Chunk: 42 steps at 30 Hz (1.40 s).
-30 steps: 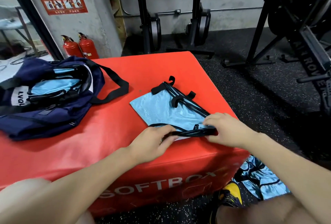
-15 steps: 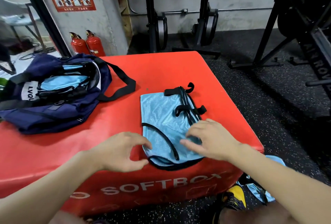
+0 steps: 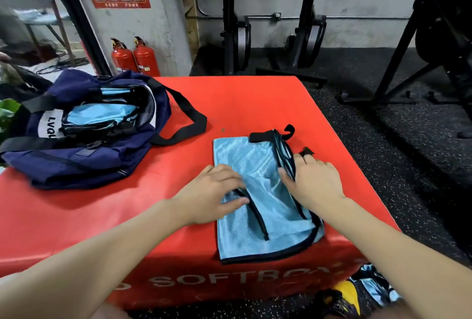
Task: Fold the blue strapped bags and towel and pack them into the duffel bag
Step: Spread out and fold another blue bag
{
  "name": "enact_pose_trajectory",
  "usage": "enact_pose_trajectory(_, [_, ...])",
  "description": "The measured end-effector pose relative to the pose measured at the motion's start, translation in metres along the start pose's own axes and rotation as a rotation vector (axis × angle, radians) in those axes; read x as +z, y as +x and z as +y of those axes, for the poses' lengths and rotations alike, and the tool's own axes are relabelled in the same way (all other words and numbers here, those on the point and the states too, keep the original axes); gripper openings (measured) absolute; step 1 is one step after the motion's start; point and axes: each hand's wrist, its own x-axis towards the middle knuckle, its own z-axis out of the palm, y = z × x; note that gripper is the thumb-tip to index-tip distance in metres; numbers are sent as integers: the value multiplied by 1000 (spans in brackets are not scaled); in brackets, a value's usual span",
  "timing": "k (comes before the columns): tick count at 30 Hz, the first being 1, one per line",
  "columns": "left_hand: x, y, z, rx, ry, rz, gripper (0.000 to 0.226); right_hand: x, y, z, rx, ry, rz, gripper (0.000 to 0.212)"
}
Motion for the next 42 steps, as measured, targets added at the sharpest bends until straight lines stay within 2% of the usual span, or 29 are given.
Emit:
enact_pose_trajectory(4, [6,27,-1,-50,-29,108,42,-4,-2,4,113,39,-112,51])
enact_pose_trajectory(7, [16,45,-4,-147,-80,84,42,-16,5,1,151,30,-108,51])
enact_pose_trajectory(9, [23,55,-3,-232,-108,7,44,-24,15,-3,174,7,-103,45])
enact_pose_trajectory(11, [29,61,2,-310,-69,-125,55,-29,27,-9,122,55,-14,34])
enact_pose_trajectory(13, [34,62,10,-358,-12,-244,73,-23,39,-20,-43,201,61,25])
enact_pose_trajectory(14, [36,63,12,-366,17,-284,81,-16,45,-27,-144,299,38,24])
enact_pose_trajectory(16, [42,62,15,-363,77,-322,88,1,58,-42,-275,403,-101,33])
enact_pose_trajectory(18, [45,60,16,-365,117,-330,90,19,70,-53,-306,394,-211,56])
enact_pose_trajectory(22, [51,57,17,-358,171,-338,92,35,83,-53,-245,329,-196,56])
enact_pose_trajectory(27, [53,57,16,-337,186,-349,85,35,78,-50,-65,199,-143,96])
enact_pose_trajectory(30, [53,57,16,-348,192,-367,84,43,77,-45,58,179,-134,90])
enact_pose_trajectory(34, [50,56,16,-355,186,-369,85,50,78,-39,119,234,-191,87])
enact_pose_trajectory(38, [44,50,17,-358,166,-359,82,44,79,-37,109,313,-206,85])
enact_pose_trajectory(42, [37,32,15,-341,147,-310,78,31,71,-27,34,360,-126,75])
